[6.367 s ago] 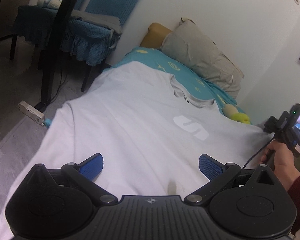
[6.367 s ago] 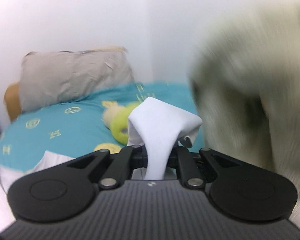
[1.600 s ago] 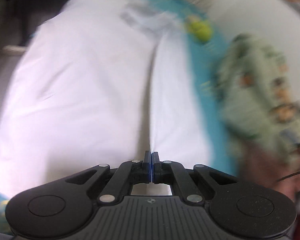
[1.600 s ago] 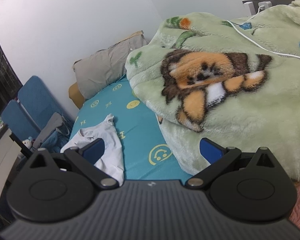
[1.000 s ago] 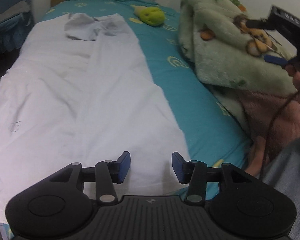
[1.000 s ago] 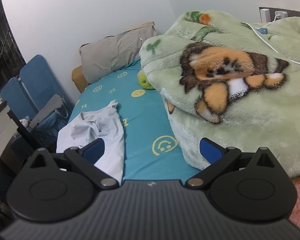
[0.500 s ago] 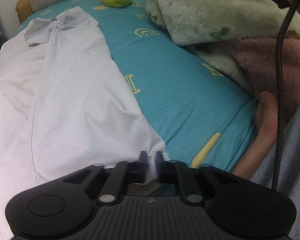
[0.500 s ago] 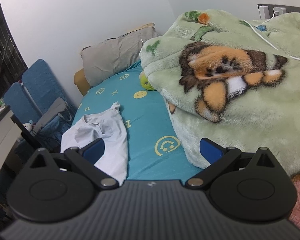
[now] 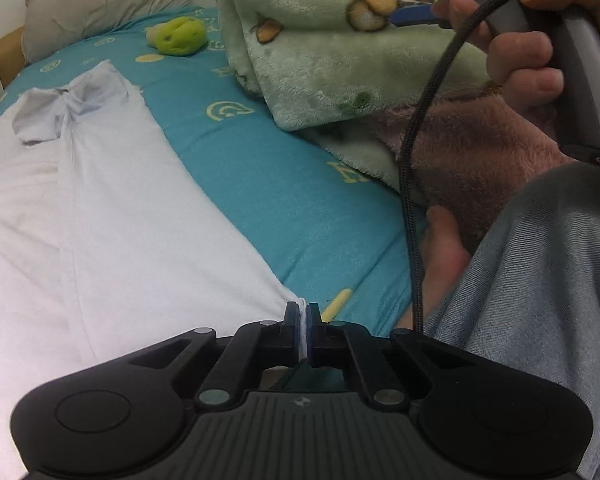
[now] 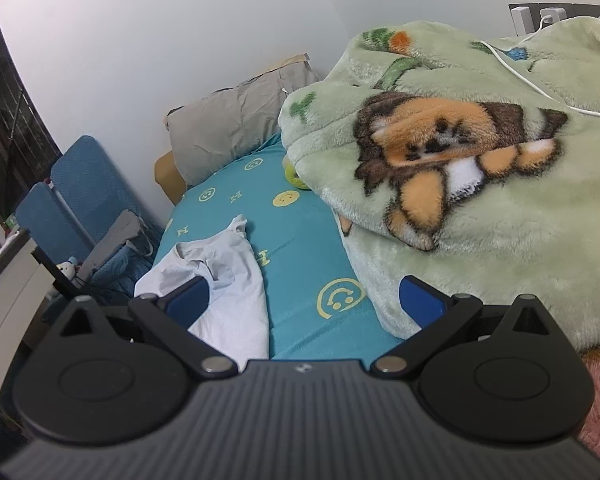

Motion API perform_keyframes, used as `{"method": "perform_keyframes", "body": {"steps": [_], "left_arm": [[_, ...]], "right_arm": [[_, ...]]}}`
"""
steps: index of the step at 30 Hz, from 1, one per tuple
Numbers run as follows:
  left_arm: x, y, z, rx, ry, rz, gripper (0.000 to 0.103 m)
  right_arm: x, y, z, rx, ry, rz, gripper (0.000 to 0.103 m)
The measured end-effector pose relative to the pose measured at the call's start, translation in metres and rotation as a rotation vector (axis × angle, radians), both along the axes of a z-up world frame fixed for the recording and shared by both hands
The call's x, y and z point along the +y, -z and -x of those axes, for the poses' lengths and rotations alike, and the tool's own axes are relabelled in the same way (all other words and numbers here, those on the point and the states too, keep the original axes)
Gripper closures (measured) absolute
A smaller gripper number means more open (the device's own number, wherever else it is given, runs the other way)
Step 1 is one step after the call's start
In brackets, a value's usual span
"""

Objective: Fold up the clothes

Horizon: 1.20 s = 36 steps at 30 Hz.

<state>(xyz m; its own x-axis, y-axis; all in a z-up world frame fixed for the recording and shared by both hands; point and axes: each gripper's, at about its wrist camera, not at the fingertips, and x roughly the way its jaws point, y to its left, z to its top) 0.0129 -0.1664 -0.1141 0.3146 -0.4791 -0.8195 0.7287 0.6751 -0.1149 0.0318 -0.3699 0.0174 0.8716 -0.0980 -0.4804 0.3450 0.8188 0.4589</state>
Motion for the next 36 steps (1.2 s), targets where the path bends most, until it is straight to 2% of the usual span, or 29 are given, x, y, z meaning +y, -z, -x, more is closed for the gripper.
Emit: {"method": "perform_keyframes", "body": {"steps": [3, 5, 8, 9, 10, 12, 13, 16, 22, 24, 27, 31, 35, 36], "left_arm": [[-0.001, 0.020, -0.007, 0.064, -0.034, -0.009, 0.100], [0.001, 0.035, -0.009, 0.081, -0.053, -0.021, 0.100], [0.009, 0.036, -0.010, 0.073, -0.061, 0.004, 0.094], [0.012, 0.033, -0.011, 0.069, -0.064, 0.014, 0.085], [0.015, 0.029, -0.011, 0.057, -0.070, 0.019, 0.067], [0.023, 0.017, -0.012, 0.008, -0.091, 0.020, 0.043], [0.029, 0.011, -0.012, -0.014, -0.099, 0.028, 0.036], [0.050, -0.004, -0.018, -0.047, -0.140, 0.058, 0.025], [0.087, -0.035, -0.056, -0.082, -0.270, 0.138, 0.023], [0.094, -0.042, -0.082, -0.098, -0.309, 0.135, 0.023], [0.099, -0.044, -0.143, -0.103, -0.408, 0.140, 0.023], [0.096, -0.032, -0.245, -0.094, -0.539, 0.181, 0.024], [0.083, -0.012, -0.337, -0.120, -0.595, 0.270, 0.025], [0.077, -0.007, -0.357, -0.129, -0.616, 0.268, 0.025]], "right_arm": [[0.000, 0.000, 0.000, 0.005, -0.001, 0.003, 0.000], [0.001, 0.001, 0.000, 0.008, -0.003, 0.005, 0.000], [0.002, 0.001, -0.001, 0.010, -0.014, 0.006, 0.000], [0.003, 0.001, 0.000, 0.007, -0.018, 0.010, 0.000], [0.004, 0.001, 0.000, 0.004, -0.022, 0.013, 0.000], [0.006, 0.000, -0.001, -0.005, -0.033, 0.019, 0.000], [0.007, -0.001, -0.001, -0.010, -0.039, 0.021, 0.000], [0.011, -0.002, -0.003, -0.021, -0.059, 0.034, 0.000], [0.025, -0.006, -0.006, -0.021, -0.062, 0.067, 0.000], [0.029, -0.009, -0.006, -0.026, -0.050, 0.054, 0.000], [0.035, -0.007, -0.014, -0.022, -0.040, 0.041, 0.000], [0.043, 0.004, -0.036, 0.023, -0.050, 0.038, 0.000], [0.053, 0.023, -0.067, 0.090, -0.090, 0.059, 0.000], [0.054, 0.027, -0.075, 0.102, -0.096, 0.062, 0.000]]}}
